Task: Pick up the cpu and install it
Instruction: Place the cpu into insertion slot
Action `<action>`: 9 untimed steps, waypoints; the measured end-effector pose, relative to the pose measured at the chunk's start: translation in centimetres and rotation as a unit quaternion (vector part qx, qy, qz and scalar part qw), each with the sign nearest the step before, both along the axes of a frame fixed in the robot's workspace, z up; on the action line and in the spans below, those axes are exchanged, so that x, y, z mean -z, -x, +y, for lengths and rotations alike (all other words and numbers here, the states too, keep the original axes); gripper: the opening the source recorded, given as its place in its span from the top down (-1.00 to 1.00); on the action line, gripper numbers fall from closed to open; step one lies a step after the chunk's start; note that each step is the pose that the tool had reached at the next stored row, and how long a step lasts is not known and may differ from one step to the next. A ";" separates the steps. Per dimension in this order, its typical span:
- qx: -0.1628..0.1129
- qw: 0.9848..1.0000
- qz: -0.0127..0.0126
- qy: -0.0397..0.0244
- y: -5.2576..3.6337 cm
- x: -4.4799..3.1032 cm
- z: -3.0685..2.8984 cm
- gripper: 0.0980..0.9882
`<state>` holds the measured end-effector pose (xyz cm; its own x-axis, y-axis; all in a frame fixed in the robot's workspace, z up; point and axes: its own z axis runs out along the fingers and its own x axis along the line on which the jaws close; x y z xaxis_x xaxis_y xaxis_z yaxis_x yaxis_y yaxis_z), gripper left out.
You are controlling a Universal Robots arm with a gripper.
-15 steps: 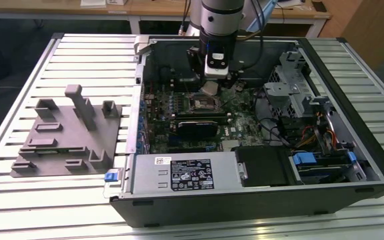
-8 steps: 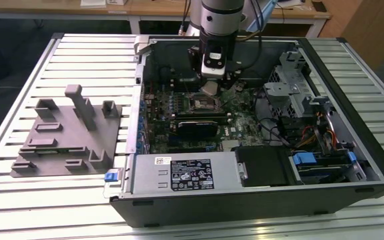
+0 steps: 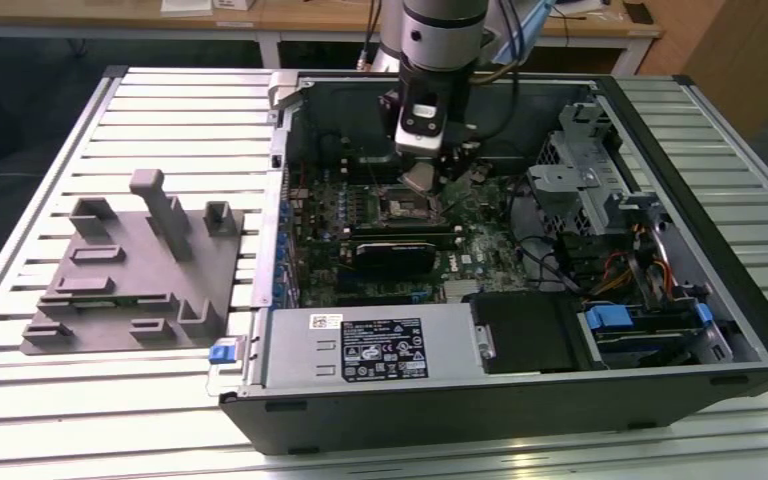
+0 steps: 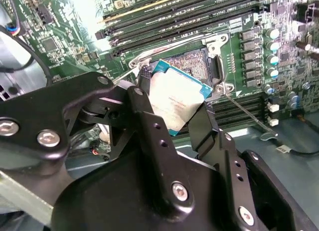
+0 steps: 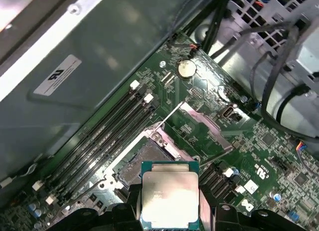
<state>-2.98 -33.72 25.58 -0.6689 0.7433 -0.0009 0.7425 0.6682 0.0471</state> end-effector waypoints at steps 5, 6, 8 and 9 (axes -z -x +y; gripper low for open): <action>0.027 1.000 0.000 0.000 0.00 0.00 0.00 0.00; 0.032 0.999 0.000 0.000 0.00 0.00 0.00 0.00; 0.043 0.999 0.000 0.000 0.00 0.00 0.00 0.00; 0.048 0.999 0.000 0.000 0.00 0.00 0.00 0.00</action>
<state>-2.98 -33.72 25.58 -0.5944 0.8042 -0.0009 0.8033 0.5937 0.0471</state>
